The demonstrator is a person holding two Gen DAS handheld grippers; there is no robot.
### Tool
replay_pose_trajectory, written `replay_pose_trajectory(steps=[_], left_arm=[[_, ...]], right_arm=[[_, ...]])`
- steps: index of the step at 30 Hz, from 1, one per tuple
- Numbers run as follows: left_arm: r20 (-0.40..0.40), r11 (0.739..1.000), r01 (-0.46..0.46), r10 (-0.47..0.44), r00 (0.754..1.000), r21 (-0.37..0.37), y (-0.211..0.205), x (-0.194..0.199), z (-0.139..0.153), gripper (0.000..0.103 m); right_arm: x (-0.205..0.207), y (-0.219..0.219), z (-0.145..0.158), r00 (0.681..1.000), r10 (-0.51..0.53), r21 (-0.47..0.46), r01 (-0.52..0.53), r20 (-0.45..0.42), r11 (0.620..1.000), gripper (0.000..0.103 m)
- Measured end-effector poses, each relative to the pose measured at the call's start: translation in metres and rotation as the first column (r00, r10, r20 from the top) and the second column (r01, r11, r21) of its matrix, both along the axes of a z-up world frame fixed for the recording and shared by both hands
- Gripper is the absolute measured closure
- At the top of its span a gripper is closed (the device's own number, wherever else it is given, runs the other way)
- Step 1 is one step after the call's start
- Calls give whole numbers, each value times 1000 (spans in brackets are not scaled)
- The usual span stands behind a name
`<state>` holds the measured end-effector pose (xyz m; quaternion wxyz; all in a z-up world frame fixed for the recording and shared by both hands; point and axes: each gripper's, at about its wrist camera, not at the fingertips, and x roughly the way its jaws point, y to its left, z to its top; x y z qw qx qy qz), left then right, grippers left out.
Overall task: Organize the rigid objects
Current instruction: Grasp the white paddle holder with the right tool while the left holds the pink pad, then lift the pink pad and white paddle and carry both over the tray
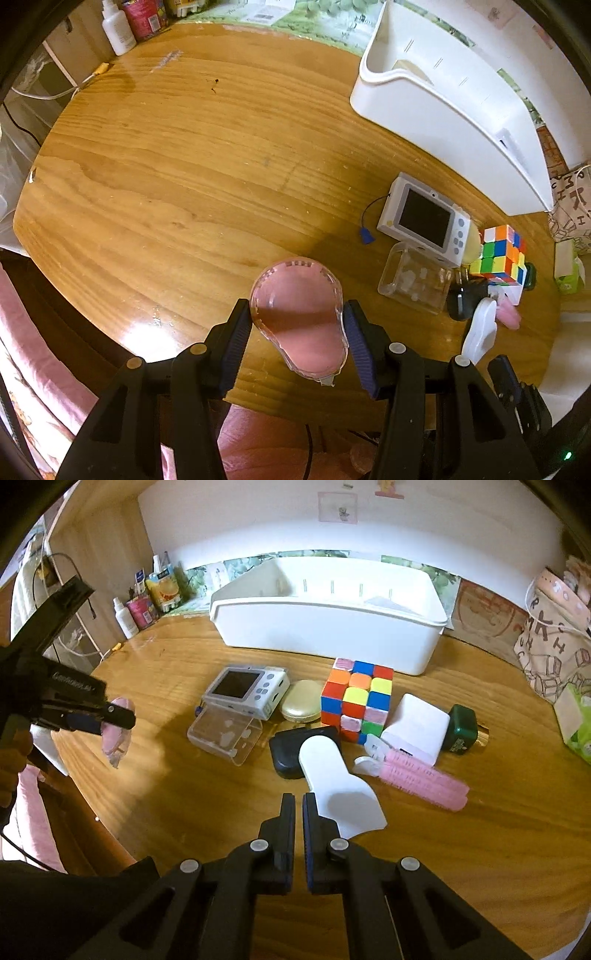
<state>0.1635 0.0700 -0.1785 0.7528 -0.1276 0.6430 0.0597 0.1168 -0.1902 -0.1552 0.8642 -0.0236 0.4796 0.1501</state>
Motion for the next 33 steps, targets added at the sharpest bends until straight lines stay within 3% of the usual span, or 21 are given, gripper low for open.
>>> replay_pose_trajectory(steps=[2,3,6,7,11,16,19,29,31,33], left_arm=[[18,1000,3,-3,1000,-4,1,-2,7,48],[26,1000,4,-4,1000,-5,3,-2,15,48],[49,1000,10,-10,999,-6,3,-5,24,48],[57,1000,13,-13,998,-4,2,-6,27,48],[89,999,30,-31,996,12,-4,-7,40,48],[107,998,54,-58,993,36,-9,-9,41,48],[107,998,58,-61,992,36,-9,-9,43,48],[100,997,50,-55,993,53,-5,-11,44,48],[99,997,46,-51,994,55,-3,-11,44,48],[99,997,43,-49,994,56,-2,-11,44,48]], right_arm=[[3,-6,0,1000,-21,22,21,-14,1000,97],[4,-9,-1,999,-30,29,31,-23,999,91],[10,-16,-5,996,-66,44,69,-53,997,55],[11,-19,-7,995,-81,50,84,-63,995,53],[15,-20,-16,991,-100,34,103,-94,994,50],[21,-19,-34,982,-112,2,113,-150,994,41],[23,-17,-37,985,-110,-16,109,-135,994,32],[35,-7,-57,978,-117,-68,107,-174,992,32],[34,-7,-59,978,-120,-77,108,-171,991,40],[32,-7,-60,979,-113,-78,101,-168,992,40]])
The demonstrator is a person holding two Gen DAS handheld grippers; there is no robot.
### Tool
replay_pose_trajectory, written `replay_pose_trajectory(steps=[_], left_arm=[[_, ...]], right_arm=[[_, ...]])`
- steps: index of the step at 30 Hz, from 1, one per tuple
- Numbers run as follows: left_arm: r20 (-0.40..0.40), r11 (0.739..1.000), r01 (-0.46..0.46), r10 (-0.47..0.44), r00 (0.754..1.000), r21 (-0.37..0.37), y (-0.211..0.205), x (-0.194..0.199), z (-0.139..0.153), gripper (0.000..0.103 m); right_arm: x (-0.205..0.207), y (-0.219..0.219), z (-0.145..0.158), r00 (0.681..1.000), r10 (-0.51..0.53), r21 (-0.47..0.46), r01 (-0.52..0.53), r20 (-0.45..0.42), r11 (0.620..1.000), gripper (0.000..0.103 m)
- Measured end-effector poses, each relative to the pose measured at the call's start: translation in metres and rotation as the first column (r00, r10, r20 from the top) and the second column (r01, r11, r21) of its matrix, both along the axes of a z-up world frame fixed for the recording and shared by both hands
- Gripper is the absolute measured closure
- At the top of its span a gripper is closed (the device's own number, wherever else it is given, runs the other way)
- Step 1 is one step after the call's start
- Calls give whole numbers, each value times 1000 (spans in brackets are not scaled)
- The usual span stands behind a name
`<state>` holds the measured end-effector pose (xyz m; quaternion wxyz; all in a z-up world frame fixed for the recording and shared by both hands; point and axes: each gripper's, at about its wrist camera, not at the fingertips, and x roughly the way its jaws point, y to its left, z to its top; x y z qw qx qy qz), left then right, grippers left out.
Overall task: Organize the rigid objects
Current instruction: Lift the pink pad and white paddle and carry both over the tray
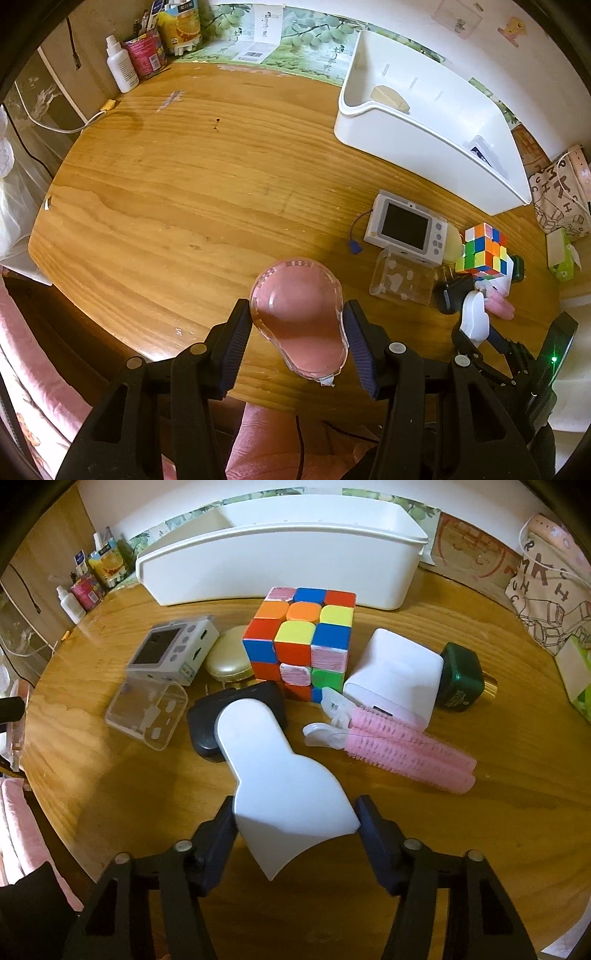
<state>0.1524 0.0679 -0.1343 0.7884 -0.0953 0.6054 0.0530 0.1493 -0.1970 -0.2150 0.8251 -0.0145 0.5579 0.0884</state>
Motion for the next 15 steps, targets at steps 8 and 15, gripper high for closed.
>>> replay_pose_trajectory(steps=[8,15], left_arm=[[36,1000,14,-15,999,20,-1,2,12,48],[81,998,51,-55,995,46,-13,18,26,48]], right_arm=[[-3,-2,6,999,26,-18,-26,24,1000,40],[-6,-4,33,997,15,18,-17,76,1000,40]])
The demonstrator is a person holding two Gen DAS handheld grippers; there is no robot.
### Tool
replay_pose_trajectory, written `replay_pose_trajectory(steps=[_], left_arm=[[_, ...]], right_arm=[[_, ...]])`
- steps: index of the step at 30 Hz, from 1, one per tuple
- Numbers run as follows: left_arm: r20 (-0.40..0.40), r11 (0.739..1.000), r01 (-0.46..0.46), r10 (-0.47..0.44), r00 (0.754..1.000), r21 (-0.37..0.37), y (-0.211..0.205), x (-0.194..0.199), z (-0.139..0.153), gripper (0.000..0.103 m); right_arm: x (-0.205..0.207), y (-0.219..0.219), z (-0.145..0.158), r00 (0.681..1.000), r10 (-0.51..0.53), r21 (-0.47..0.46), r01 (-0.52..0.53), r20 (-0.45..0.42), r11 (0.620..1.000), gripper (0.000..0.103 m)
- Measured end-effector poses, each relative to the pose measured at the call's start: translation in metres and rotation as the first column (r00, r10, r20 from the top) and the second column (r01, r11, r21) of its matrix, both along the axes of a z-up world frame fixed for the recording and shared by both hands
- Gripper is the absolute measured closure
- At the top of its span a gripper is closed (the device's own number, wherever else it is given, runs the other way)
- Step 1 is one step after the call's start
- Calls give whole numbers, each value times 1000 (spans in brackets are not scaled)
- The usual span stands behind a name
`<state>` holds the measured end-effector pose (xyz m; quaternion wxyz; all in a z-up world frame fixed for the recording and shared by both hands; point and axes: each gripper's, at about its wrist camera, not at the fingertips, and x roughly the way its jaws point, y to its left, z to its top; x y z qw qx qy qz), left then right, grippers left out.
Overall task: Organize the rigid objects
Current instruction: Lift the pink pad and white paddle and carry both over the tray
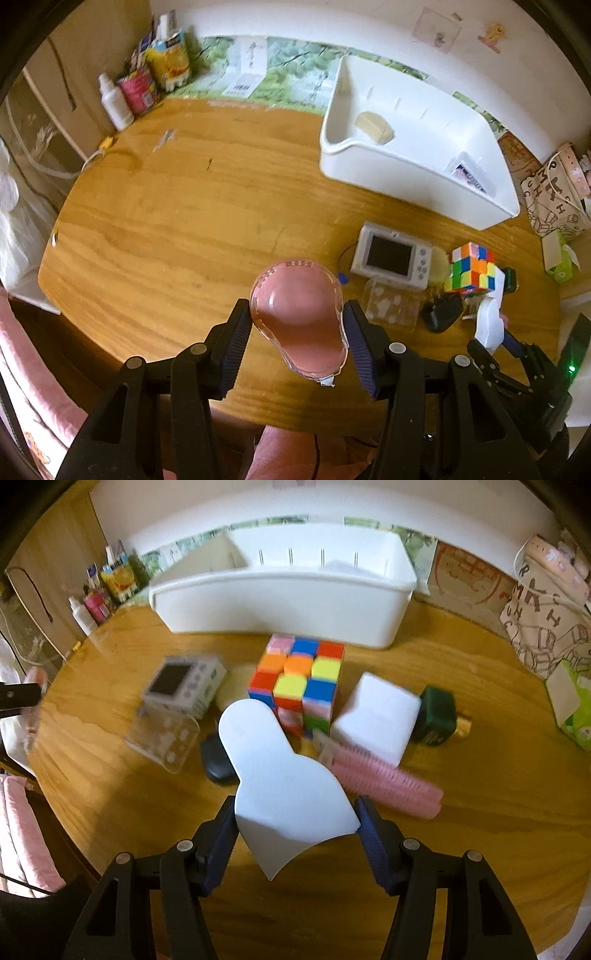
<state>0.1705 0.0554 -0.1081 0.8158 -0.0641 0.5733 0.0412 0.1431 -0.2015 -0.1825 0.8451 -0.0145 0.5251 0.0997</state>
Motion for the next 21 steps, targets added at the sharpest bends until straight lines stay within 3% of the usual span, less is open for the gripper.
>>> replay_pose_trajectory(steps=[11,21], left_arm=[[107,996,87,-89,990,24,-24,41,32,48],[235,988,154,-154,960,19,-30,83,58,48]], right_arm=[[16,4,53,991,29,3,-29,127,1000,40],[58,16,98,959,49,-22,-44,280,999,40]])
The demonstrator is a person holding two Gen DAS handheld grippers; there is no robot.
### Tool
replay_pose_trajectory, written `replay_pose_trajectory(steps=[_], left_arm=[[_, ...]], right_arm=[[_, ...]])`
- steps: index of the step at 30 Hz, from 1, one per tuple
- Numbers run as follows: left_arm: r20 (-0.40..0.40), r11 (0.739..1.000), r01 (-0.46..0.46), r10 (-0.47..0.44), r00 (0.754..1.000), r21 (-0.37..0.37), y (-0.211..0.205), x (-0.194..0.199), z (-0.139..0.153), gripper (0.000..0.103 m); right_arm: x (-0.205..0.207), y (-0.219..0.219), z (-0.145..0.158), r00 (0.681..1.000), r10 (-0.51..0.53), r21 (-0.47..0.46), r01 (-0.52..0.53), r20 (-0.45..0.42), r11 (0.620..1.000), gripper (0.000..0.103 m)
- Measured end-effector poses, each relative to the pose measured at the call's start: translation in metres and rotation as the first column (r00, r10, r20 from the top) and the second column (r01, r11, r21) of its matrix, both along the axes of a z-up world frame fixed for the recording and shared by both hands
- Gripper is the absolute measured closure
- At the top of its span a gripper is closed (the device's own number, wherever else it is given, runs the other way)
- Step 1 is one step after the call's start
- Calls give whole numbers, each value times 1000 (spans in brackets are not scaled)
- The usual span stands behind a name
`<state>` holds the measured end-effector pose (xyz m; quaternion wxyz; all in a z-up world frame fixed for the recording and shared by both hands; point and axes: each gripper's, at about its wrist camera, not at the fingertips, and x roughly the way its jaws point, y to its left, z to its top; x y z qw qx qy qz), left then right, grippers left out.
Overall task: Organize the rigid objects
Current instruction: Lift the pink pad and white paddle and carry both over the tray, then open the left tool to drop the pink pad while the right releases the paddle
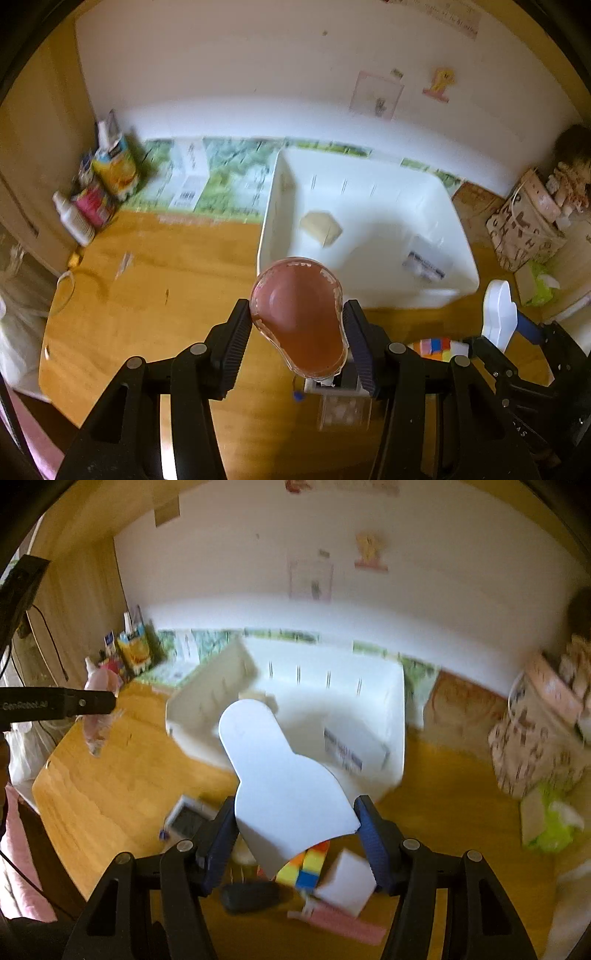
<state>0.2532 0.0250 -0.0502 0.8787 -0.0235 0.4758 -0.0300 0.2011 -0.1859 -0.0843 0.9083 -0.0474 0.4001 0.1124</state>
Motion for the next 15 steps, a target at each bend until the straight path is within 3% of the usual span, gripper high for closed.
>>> replay_pose_trajectory(steps=[7,15], left_arm=[[131,998,53,-48,990,-34,-3,20,6,48],[271,997,79,-70,960,-22,-9,38,1,48]], right_arm=[[22,14,10,991,26,-15,-25,128,1000,40],[48,26,-4,982,38,-50,-29,185,998,40]])
